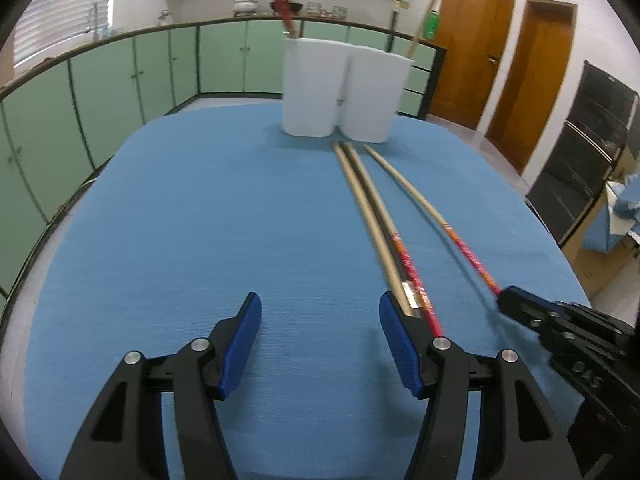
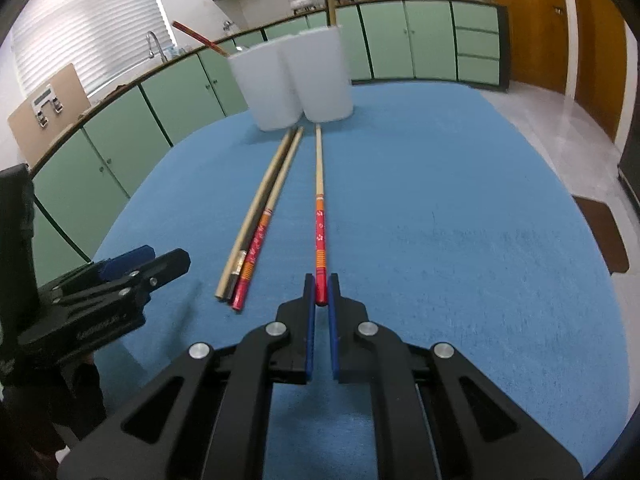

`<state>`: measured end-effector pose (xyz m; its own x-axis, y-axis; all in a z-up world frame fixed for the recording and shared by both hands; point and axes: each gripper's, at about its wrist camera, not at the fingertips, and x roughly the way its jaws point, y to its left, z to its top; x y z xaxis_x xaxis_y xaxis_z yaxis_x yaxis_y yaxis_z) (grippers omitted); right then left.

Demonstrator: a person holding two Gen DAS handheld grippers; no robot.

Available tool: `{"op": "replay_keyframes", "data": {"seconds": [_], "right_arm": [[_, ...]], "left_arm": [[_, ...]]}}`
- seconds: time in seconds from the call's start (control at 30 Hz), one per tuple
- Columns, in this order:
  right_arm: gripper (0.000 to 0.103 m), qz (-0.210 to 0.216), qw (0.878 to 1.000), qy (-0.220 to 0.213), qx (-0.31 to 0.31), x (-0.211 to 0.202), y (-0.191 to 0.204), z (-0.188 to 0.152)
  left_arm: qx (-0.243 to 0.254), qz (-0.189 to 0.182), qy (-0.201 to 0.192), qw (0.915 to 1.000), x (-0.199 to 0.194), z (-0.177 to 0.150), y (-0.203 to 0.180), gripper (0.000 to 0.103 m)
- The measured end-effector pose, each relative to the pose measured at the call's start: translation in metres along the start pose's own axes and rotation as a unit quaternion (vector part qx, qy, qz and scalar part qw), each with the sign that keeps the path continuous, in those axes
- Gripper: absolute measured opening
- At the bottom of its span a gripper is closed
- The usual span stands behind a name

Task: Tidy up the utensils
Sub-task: 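Grasp a red-patterned chopstick with the right tool while the left tool grasps a wooden one, then carry both chopsticks to the white holder and stand them upright inside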

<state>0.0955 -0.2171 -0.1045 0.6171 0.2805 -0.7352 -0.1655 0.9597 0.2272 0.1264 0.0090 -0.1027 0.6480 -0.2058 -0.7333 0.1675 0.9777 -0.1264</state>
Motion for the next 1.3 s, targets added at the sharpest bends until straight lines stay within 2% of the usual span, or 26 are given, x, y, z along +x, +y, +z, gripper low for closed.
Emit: {"op": "replay_keyframes", "data": {"seconds": [0.13, 0.37, 0.67, 0.8, 0.97, 1.03, 1.07, 1.13, 1.2, 1.3], "right_arm": [[0.005, 0.004, 1.0, 0.019, 0.006, 0.007, -0.002, -0.002], [0.005, 0.012, 1.0, 0.022, 0.012, 0.006, -0.005, -0.002], [0.005, 0.009, 1.0, 0.021, 0.01, 0.006, -0.002, -0.002], [0.009, 0.008, 1.0, 0.021, 0.002, 0.006, 0.001, -0.001], [0.012, 0.009, 1.0, 0.024, -0.005, 0.009, 0.002, 0.0], [0.012, 0.011, 1.0, 0.024, -0.005, 0.01, 0.002, 0.001], [0.012, 0.012, 1.0, 0.024, -0.005, 0.01, 0.001, 0.001], [0.012, 0.014, 1.0, 0.025, -0.003, 0.011, 0.0, 0.001], [0.008, 0.011, 1.0, 0.024, -0.003, 0.011, -0.001, 0.001], [0.006, 0.009, 1.0, 0.022, -0.001, 0.009, -0.001, 0.0]], "left_arm": [[0.013, -0.011, 0.013, 0.9998, 0.005, -0.003, -0.012, 0.06], [0.038, -0.012, 0.028, 0.9988, 0.011, -0.005, -0.027, 0.06], [0.029, 0.018, 0.028, 0.999, 0.008, -0.004, -0.021, 0.062], [0.024, 0.03, 0.028, 0.9989, 0.007, -0.005, -0.019, 0.062], [0.044, 0.04, 0.037, 0.9975, 0.012, -0.005, -0.025, 0.061], [0.046, 0.04, 0.037, 0.9975, 0.013, -0.005, -0.026, 0.058], [0.045, 0.039, 0.036, 0.9976, 0.013, -0.004, -0.026, 0.054], [0.043, 0.038, 0.033, 0.9978, 0.012, -0.004, -0.025, 0.041], [0.043, 0.037, 0.03, 0.9979, 0.011, -0.004, -0.026, 0.022], [0.048, 0.034, 0.029, 0.9979, 0.012, -0.004, -0.029, 0.007]]}}
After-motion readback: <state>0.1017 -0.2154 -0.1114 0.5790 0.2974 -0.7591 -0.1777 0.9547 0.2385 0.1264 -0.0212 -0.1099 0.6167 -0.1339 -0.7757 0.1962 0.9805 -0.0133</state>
